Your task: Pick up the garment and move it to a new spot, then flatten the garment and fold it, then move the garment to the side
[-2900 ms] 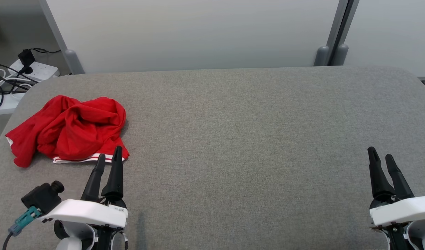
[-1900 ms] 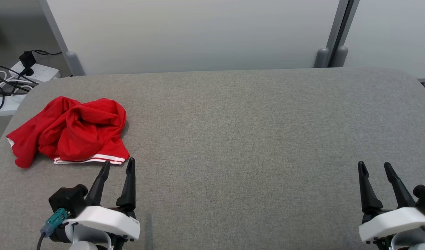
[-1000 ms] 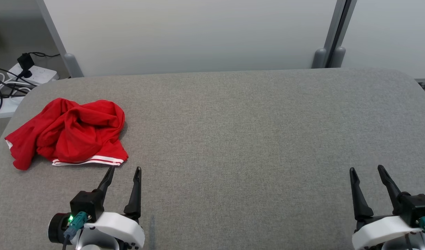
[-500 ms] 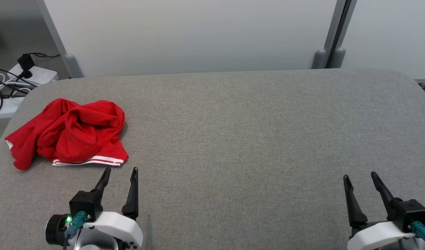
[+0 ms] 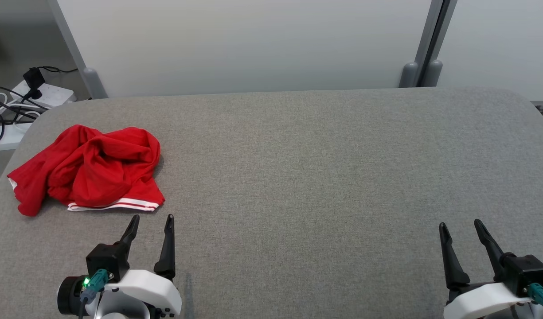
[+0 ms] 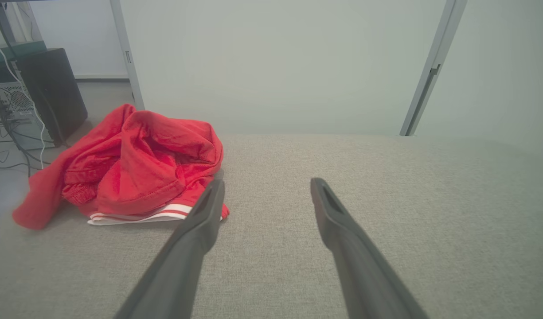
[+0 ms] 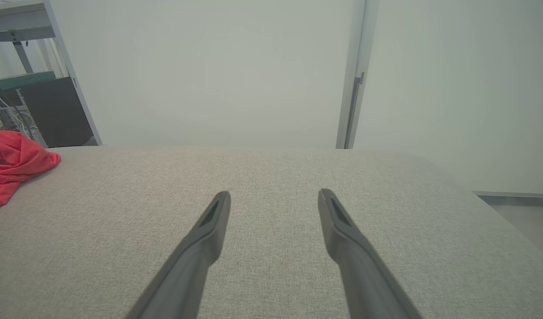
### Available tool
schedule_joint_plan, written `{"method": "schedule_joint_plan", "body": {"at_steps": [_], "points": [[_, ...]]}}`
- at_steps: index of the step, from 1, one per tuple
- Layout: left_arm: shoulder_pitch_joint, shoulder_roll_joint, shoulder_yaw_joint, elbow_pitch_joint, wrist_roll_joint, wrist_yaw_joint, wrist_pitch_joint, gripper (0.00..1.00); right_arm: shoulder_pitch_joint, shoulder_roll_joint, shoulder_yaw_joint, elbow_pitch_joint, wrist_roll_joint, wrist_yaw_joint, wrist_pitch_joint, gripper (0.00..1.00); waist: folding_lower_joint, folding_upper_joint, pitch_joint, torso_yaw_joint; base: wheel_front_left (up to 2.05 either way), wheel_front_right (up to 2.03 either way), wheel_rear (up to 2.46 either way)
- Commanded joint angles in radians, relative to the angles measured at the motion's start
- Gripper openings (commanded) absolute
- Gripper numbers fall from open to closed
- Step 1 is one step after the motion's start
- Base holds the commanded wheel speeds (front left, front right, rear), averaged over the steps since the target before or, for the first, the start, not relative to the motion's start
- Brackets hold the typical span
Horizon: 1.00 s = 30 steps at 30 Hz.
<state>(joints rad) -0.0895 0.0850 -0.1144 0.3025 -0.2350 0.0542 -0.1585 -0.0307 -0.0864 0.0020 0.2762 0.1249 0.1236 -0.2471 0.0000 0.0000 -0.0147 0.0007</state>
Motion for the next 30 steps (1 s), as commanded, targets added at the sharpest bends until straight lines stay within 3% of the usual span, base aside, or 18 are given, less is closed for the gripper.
{"method": "schedule_joint_plan", "body": {"at_steps": [1,19,30], "points": [[-0.030,0.018,0.032,-0.027,-0.007,0.008,-0.003,1.00,-0.028,-0.012,0.018,-0.018,0.007,0.007,-0.012,1.00,0.0000,0.0000,0.000,0.000,0.00,0.00,0.00],[-0.035,0.028,0.013,-0.023,-0.014,0.014,-0.001,1.00,-0.034,-0.016,0.011,-0.009,0.015,0.007,-0.014,1.00,0.0000,0.0000,0.006,0.012,0.00,0.00,0.00],[-0.046,0.033,0.013,-0.022,-0.024,0.027,-0.003,1.00,-0.038,-0.015,0.027,-0.021,0.018,0.007,-0.014,1.00,0.0000,0.0000,0.011,0.104,0.00,0.00,0.00]]}}
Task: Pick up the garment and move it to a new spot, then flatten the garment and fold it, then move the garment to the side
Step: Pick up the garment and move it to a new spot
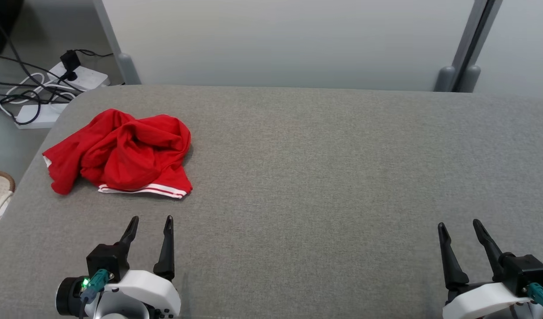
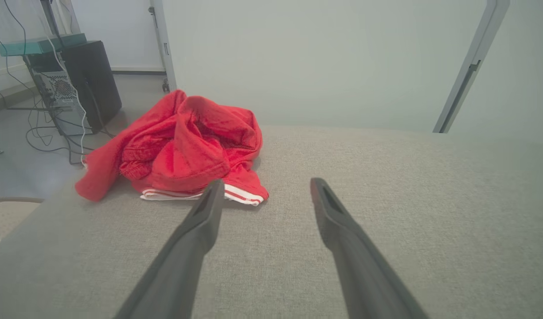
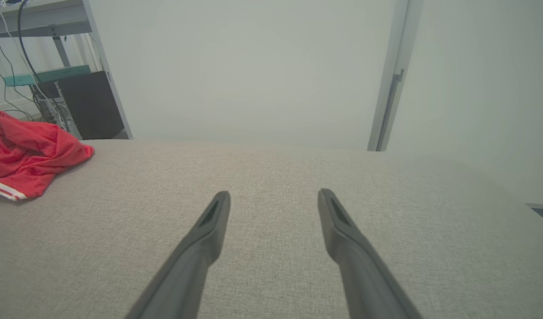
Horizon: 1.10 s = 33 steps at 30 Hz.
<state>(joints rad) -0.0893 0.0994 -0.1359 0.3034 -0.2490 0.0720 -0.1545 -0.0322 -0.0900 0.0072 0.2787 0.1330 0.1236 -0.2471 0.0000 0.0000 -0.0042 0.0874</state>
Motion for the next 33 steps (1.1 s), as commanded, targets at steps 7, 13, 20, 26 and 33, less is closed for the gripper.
{"method": "schedule_joint_plan", "body": {"at_steps": [7,13,20,26,33], "points": [[-0.043,0.022,0.037,-0.026,-0.016,0.019,-0.008,1.00,-0.041,-0.008,0.049,-0.027,0.017,0.007,-0.014,1.00,0.0000,0.0000,0.004,0.093,0.00,0.00,0.00],[-0.042,0.024,0.038,-0.029,-0.024,0.025,-0.009,1.00,-0.044,-0.002,0.082,-0.034,0.020,0.007,-0.014,1.00,0.0000,0.0000,0.011,0.183,0.00,0.00,0.00],[-0.043,0.025,0.038,-0.025,-0.035,0.029,-0.012,1.00,-0.044,0.001,0.107,-0.032,0.029,0.007,-0.014,1.00,0.0000,0.0000,0.015,0.261,0.00,0.00,0.00],[-0.042,0.027,0.037,-0.021,-0.041,0.034,-0.015,1.00,-0.044,0.005,0.118,-0.033,0.031,0.007,-0.014,1.00,0.0000,0.0000,0.017,0.306,0.00,0.00,0.00],[-0.045,0.029,0.034,-0.019,-0.048,0.036,-0.018,1.00,-0.047,0.005,0.125,-0.030,0.035,0.007,-0.015,1.00,0.0000,0.0000,0.018,0.332,0.00,0.00,0.00]]}}
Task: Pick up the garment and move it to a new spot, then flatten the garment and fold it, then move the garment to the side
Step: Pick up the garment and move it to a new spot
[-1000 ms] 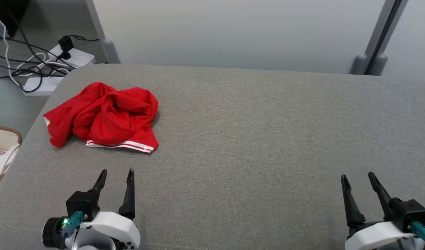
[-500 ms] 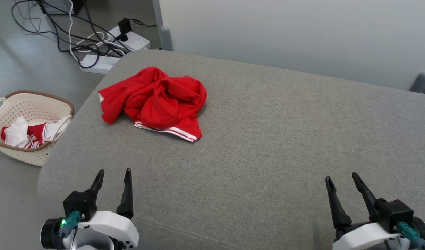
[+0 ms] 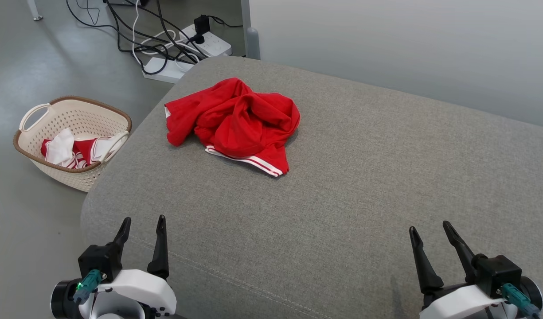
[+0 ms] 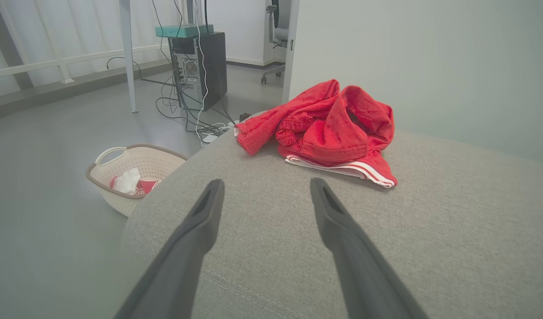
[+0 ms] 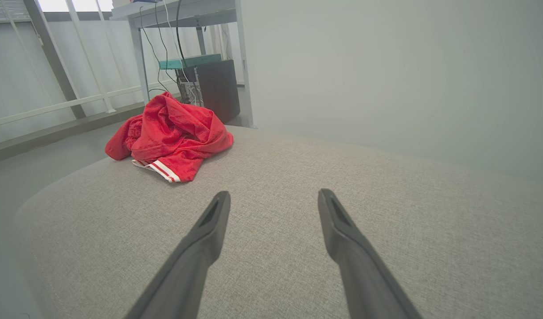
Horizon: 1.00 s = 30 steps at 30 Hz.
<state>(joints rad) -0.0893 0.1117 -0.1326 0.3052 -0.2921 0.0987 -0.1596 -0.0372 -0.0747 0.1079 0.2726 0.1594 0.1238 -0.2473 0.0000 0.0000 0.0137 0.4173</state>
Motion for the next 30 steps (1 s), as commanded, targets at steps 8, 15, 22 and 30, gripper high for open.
{"method": "schedule_joint_plan", "body": {"at_steps": [8,15,22,30], "points": [[-0.044,0.020,0.030,-0.019,-0.013,0.015,-0.014,1.00,-0.047,-0.011,0.029,-0.017,0.011,0.007,-0.014,1.00,0.0000,0.0000,0.004,0.003,0.00,0.00,0.00],[-0.046,0.019,0.027,-0.019,-0.019,0.022,-0.017,1.00,-0.053,-0.017,0.032,-0.011,0.013,0.007,-0.014,1.00,0.0000,0.0000,0.008,-0.005,0.00,0.00,0.00],[-0.047,0.021,0.024,-0.015,-0.025,0.025,-0.019,1.00,-0.054,-0.021,0.032,-0.008,0.016,0.007,-0.014,1.00,0.0000,0.0000,0.005,-0.008,0.00,0.00,0.00],[-0.049,0.025,0.022,-0.017,-0.032,0.028,-0.017,1.00,-0.051,-0.021,0.030,-0.010,0.018,0.007,-0.014,1.00,0.0000,0.0000,0.001,-0.006,0.00,0.00,0.00]]}}
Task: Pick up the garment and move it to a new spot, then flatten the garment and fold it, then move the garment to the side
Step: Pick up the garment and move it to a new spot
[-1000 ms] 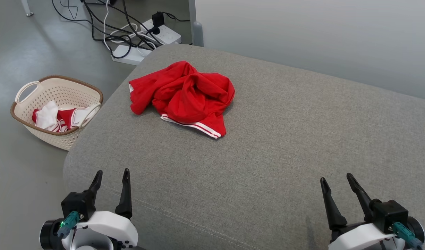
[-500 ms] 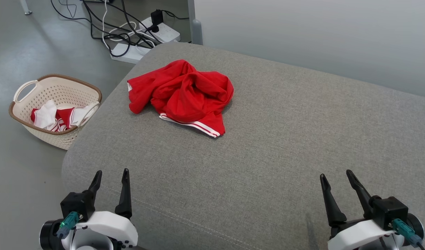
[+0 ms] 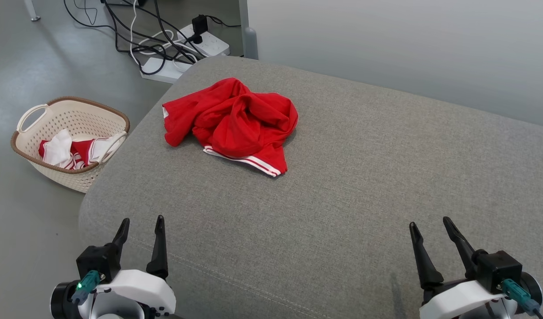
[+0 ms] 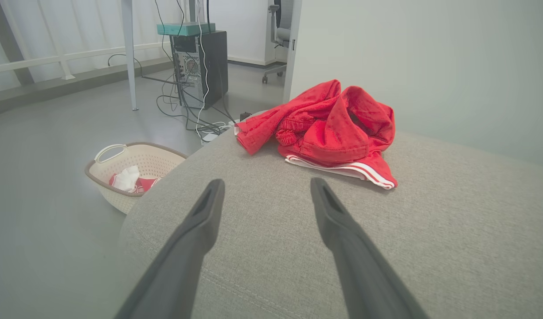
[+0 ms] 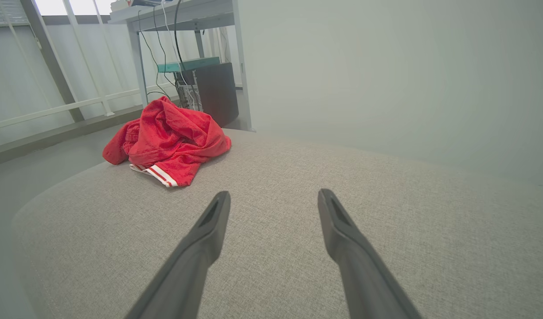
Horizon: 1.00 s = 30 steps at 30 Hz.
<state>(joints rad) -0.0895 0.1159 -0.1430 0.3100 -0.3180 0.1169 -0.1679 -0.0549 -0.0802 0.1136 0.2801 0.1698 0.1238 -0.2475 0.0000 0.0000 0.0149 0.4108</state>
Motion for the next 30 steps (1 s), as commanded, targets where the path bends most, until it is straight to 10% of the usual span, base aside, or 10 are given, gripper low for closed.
{"method": "schedule_joint_plan", "body": {"at_steps": [1,18,30], "points": [[-0.051,0.022,0.032,-0.024,-0.008,0.010,-0.006,1.00,-0.033,-0.015,0.025,-0.018,0.007,0.007,-0.014,1.00,0.0000,0.0000,0.000,0.001,0.00,0.00,0.00],[-0.405,0.130,0.040,-0.152,-0.009,-0.040,0.121,1.00,-0.065,-0.018,0.032,-0.022,-0.016,0.007,-0.013,1.00,0.0000,0.0000,0.041,-0.043,0.00,0.00,0.00],[-0.760,0.162,-0.009,0.170,-0.135,-0.184,0.458,1.00,-0.113,-0.031,0.062,-0.029,-0.018,0.007,-0.010,1.00,0.0000,0.0000,0.113,-0.147,0.00,0.00,0.00]]}}
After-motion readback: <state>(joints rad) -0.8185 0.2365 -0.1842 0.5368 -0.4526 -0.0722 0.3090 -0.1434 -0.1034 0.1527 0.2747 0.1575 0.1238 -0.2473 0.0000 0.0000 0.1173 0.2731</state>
